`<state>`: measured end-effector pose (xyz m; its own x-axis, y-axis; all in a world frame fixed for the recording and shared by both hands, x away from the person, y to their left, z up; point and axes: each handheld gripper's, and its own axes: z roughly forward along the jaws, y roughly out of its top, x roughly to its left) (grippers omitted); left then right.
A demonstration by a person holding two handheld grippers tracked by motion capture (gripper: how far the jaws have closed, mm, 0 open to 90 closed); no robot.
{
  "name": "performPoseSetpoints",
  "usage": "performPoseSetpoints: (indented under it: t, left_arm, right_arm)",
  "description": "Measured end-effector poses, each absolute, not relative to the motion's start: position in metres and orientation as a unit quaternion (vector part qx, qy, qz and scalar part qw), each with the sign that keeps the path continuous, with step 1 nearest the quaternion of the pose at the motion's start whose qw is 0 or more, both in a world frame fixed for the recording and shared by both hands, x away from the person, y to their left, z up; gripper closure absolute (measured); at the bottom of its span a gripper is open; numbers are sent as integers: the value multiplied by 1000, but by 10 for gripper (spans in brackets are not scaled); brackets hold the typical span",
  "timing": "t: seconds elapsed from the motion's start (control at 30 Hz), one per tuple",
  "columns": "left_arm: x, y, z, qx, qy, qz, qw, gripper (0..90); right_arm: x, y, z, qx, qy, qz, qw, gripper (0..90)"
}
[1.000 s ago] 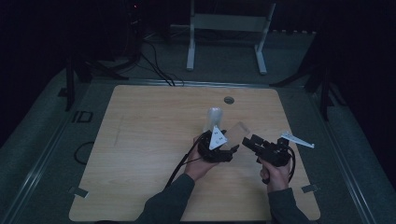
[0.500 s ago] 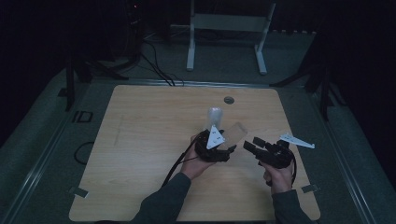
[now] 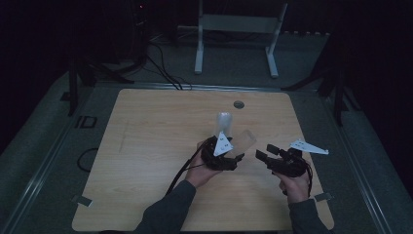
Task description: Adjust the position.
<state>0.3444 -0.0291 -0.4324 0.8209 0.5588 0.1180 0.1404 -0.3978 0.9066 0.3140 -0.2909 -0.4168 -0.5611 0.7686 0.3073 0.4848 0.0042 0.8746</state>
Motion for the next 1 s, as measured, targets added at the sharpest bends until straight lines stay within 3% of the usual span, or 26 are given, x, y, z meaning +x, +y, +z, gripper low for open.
performPoseSetpoints:
  t: [1.0]
  left_arm:
    - [342, -25, -433, 833, 188, 185, 486, 308]
  right_arm:
    - [306, -289, -406, 409, 757, 477, 179, 370]
